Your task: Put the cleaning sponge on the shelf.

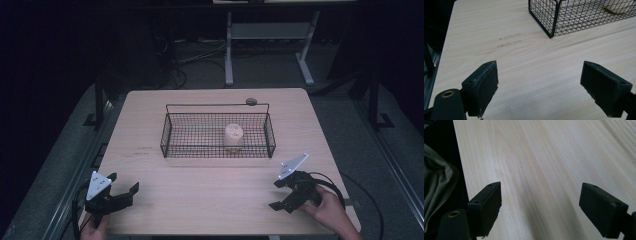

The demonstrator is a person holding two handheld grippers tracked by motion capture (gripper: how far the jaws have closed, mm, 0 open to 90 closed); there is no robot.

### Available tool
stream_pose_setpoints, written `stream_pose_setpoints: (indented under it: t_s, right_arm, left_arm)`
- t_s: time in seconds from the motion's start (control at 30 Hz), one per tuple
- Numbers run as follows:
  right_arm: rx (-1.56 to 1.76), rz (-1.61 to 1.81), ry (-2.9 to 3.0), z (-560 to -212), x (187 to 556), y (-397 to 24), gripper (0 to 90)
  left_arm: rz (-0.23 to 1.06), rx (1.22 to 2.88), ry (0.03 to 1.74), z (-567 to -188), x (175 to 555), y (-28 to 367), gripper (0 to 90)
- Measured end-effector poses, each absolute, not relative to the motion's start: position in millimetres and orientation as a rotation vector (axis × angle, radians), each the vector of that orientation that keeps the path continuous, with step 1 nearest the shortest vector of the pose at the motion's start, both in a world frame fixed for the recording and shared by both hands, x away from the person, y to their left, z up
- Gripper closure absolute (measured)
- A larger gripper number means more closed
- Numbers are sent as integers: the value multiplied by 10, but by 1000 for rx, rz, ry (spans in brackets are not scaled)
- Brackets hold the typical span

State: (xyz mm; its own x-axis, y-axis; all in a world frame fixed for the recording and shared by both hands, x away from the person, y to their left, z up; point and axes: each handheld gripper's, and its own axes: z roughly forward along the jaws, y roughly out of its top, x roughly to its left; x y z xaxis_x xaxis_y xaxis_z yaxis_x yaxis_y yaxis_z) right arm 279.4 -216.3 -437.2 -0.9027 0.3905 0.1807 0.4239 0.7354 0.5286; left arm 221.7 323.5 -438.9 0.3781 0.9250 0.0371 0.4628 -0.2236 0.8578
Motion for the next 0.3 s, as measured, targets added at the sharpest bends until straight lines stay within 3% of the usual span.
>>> stream_pose_setpoints:
  t_s: [0.3]
  right_arm:
    - [-705, -906, -2876, -4412, 2709, -2182, 171]
  left_arm:
    - [729, 1843, 1207, -4396, 2230, 3233, 138]
